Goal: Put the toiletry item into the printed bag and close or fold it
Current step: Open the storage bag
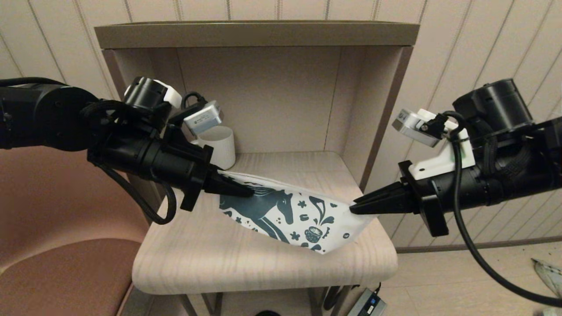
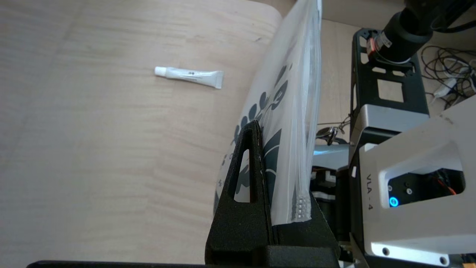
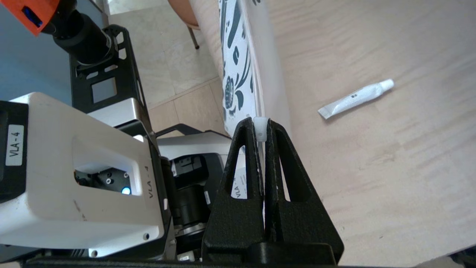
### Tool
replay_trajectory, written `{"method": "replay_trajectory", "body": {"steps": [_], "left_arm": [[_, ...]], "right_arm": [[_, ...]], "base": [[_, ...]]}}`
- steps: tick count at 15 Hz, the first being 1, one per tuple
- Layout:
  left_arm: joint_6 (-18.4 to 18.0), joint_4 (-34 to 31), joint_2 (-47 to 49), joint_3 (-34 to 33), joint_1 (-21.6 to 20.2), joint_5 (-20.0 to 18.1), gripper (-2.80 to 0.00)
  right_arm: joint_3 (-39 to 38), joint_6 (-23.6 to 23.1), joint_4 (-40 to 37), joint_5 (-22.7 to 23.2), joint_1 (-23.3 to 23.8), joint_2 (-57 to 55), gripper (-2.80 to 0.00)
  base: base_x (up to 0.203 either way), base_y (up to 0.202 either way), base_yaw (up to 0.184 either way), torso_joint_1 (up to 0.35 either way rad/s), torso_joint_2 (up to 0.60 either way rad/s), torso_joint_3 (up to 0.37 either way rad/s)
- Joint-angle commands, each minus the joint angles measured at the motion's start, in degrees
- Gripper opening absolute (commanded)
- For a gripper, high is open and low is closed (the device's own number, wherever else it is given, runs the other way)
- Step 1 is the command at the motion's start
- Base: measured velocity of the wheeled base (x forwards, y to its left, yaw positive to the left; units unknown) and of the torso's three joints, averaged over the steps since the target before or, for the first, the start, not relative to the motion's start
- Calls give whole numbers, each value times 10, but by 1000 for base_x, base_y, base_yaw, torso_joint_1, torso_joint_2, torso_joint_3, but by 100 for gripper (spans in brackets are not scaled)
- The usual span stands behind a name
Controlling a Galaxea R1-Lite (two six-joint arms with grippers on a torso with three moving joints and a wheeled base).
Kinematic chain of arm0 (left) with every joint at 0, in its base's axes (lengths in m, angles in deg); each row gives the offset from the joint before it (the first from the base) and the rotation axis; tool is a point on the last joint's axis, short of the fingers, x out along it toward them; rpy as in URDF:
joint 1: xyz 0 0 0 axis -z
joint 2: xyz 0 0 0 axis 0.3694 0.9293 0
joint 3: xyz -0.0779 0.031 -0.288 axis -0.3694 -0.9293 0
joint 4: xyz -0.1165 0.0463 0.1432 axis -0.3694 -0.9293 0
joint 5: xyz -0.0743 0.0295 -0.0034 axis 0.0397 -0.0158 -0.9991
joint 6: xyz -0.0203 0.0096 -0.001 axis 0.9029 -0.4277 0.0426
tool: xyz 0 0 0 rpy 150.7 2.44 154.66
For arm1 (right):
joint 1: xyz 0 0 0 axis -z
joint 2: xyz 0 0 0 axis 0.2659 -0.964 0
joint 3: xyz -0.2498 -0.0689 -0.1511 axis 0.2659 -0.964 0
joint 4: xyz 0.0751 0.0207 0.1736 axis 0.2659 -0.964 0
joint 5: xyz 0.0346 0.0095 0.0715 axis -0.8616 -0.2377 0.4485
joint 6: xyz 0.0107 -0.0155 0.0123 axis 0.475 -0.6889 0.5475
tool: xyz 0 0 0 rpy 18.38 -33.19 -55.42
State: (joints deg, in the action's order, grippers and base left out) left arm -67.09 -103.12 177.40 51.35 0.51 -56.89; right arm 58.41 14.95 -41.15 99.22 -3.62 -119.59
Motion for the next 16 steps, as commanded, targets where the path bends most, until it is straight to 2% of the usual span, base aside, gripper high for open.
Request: {"method": "replay_trajectory", "body": {"steps": [1,3,10,16], "left_arm": [[-2,-2,3,0,0,-3,-280],[-2,-2,5,1,0,-3,-280],[-2,-2,8,4,2,-3,-280],[-1,-2,10,6,24,-2,-280]], "right_arm": [[5,-1,6,3,-4,-9,-280],[15,0,28,6,-7,-25,-280],[53,4,27,8,-45,-57,-280],[93,15,23,3,-73,-86,-280]], "base": [[0,0,0,0,0,0],[0,0,0,0,0,0],[0,0,0,0,0,0],[0,0,0,0,0,0]]}}
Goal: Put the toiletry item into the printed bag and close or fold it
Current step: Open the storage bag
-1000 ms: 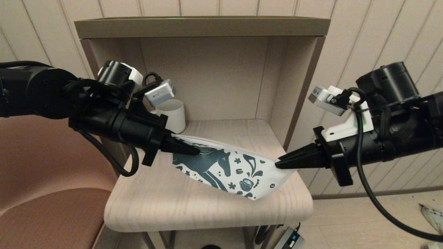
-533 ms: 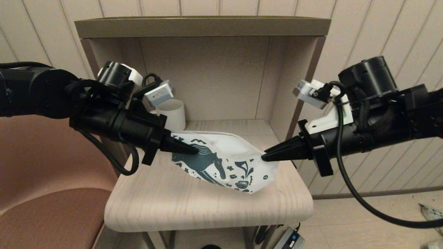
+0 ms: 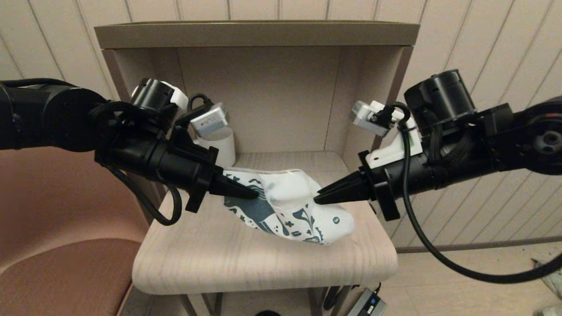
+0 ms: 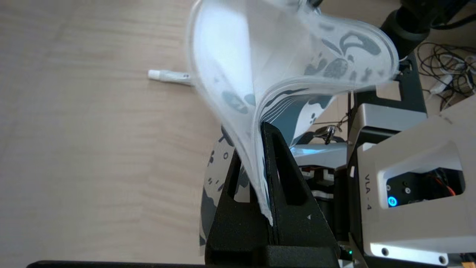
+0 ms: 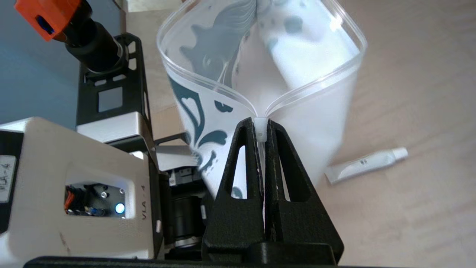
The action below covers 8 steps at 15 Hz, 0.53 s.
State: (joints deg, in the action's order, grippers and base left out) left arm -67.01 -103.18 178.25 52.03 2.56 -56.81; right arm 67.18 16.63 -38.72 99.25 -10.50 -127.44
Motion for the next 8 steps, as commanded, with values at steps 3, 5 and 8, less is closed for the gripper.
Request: {"method": "replay_trajectory", "body": {"steps": [3,5,8], "left_arm": [[-3,-2,0,-3,4,-3,-280],[-3,-1,-1,-4,4,-3,-280],[-3,0,-2,-7,3,-3,-280]], "right_arm": [[5,4,0,1,-5,-6,-280],[-1,3,0,1,-3,-3,-280],[-10,4,-1,1,4,7,-280]], "base": [[0,0,0,0,0,0],[0,0,0,0,0,0],[0,0,0,0,0,0]]}}
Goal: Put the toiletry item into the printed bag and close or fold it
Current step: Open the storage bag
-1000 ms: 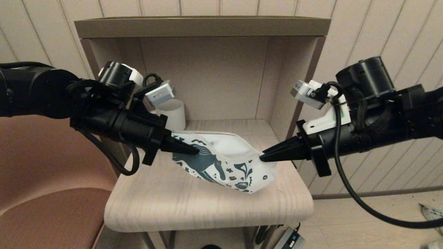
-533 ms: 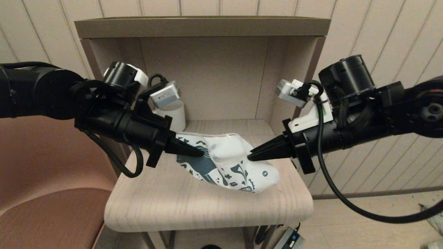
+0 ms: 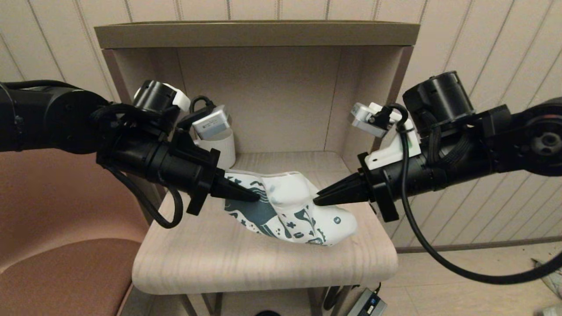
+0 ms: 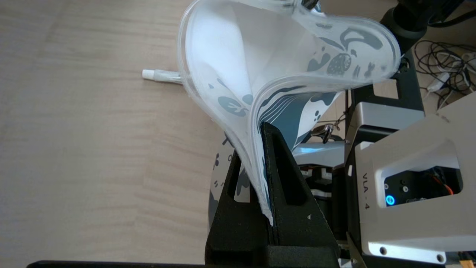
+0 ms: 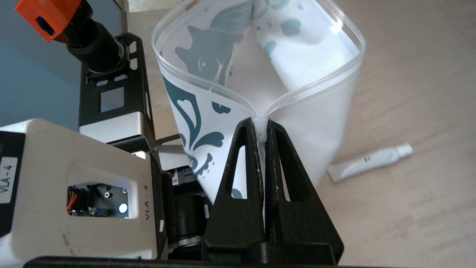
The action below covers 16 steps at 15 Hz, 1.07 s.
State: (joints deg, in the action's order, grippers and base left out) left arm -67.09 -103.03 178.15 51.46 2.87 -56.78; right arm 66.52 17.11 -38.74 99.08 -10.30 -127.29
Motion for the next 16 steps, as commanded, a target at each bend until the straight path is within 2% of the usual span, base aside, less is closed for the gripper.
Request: {"method": "replay_trajectory", "body": {"steps": [1,2,3,4,16], "left_arm": [[-2,-2,0,1,0,-3,-280],[-2,-2,-1,2,0,-3,-280],[-2,-2,-1,2,0,-3,-280],[-3,-3,-1,0,0,-4,-280],[-6,-3,0,-3,0,-6,-280]], "right_arm": [[-11,-2,0,2,6,8,-280],[-16,-3,1,3,10,11,-280],[-17,-4,1,3,10,11,0],[-19,-5,1,3,10,11,-280],[-31,-7,6,7,31,20,-280]], "base": [[0,0,0,0,0,0],[0,0,0,0,0,0],[0,0,0,0,0,0],[0,0,0,0,0,0],[0,0,0,0,0,0]]}}
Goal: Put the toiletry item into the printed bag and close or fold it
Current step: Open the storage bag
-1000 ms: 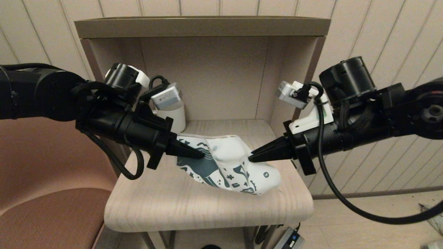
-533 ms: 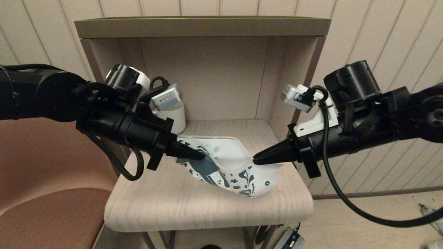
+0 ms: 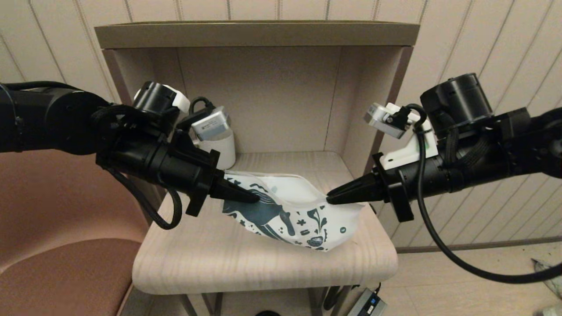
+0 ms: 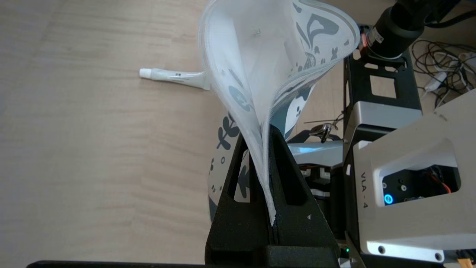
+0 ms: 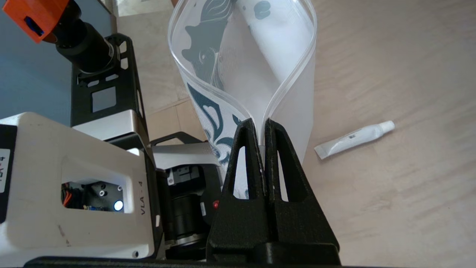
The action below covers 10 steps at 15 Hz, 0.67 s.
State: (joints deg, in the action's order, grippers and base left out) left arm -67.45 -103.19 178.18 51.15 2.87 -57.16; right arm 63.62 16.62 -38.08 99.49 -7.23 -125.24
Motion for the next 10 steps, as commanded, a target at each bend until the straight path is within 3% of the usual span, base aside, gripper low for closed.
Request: {"method": "replay_trajectory", "body": {"steps": [1,4,5,10], "left_arm": [[-2,-2,-2,0,1,-3,-280],[-2,-2,-2,1,1,-3,-280],[-2,-2,-2,2,0,-3,-280],[-4,-2,3,-1,0,-3,-280]], "right_arm": [[-2,-2,0,4,0,-1,-280],[-4,0,-1,2,-2,-1,-280],[-14,-2,0,1,-1,2,0],[-8,4,27,5,-4,-5,0]], "base": [[0,0,0,0,0,0],[0,0,0,0,0,0],[0,0,0,0,0,0],[0,0,0,0,0,0]]}}
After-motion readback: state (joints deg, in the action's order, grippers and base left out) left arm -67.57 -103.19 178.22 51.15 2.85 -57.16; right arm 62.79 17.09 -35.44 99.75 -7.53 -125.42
